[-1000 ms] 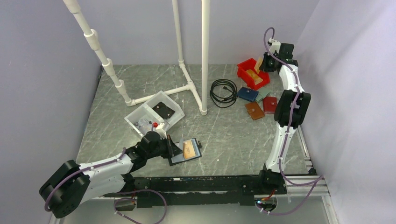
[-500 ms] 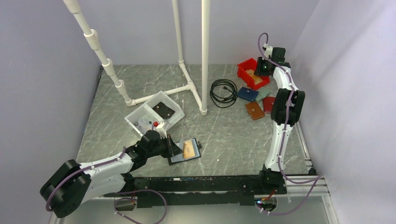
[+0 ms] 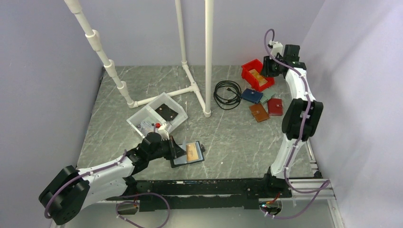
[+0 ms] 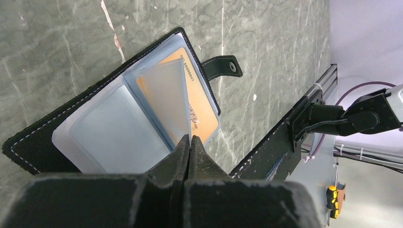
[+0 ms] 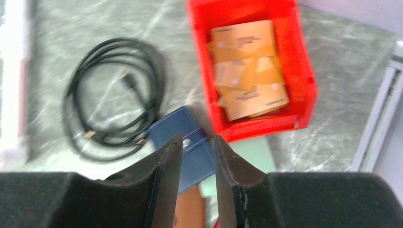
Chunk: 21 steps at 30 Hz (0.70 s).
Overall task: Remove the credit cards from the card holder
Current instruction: Place the credit card in the storage box, then remove the credit card from the card holder.
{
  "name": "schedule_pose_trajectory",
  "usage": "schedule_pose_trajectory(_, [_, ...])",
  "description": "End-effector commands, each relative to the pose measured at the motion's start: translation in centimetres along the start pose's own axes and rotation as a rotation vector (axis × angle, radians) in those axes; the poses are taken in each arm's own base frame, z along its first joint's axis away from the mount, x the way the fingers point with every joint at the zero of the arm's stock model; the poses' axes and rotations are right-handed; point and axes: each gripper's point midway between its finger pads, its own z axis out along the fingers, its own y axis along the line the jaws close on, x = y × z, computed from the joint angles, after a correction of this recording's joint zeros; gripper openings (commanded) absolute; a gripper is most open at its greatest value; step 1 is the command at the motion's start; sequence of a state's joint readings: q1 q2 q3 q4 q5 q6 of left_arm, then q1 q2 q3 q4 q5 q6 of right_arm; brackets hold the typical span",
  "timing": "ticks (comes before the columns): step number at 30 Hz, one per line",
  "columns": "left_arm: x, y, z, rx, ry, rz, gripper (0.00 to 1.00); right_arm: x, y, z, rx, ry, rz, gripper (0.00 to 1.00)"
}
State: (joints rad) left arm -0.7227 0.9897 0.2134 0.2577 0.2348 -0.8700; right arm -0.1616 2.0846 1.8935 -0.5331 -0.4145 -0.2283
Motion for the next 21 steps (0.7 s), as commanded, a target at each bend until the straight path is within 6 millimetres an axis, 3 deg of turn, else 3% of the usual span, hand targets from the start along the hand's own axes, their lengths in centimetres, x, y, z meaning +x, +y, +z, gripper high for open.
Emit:
schedule_pose_trajectory(1, [-1.3,-2.2,-0.1,0.085,-0.036,0.009,0.00,-0.4,8.3,-6.1,-0.283,-0.038,-0.163,0.33])
schedule_pose_trajectory(7, [-1.5,-2.8,0.5,0.105,-0.022,0.011,0.00,3.9,16.3,-10.4,-0.481,-0.040,-0.233,0.34])
schedule_pose_trajectory(11, [-2.0,-3.6,1.1,0.129,-0.015,0.024,0.00,5.2,20.4,-12.8,-0.613,-0.078,-0.260,0.35])
schedule_pose_trajectory(17, [-2.9,-5.3,2.4,0.176,0.006,0.042,0.00,6.1,23.3,-16.3,-0.731,-0.175,-0.280,0.42])
schedule_pose_trajectory(20, [-3.2,-5.9,3.2,0.197,0.018,0.042,0.00,8.0,25.4,-17.3,-0.788,-0.197,-0.318,0.46])
schedule_pose_trajectory(21, [-3.2,-6.0,3.5,0.201,0.027,0.042,0.00,9.6,25.8,-17.1,-0.800,-0.174,-0.311,0.46])
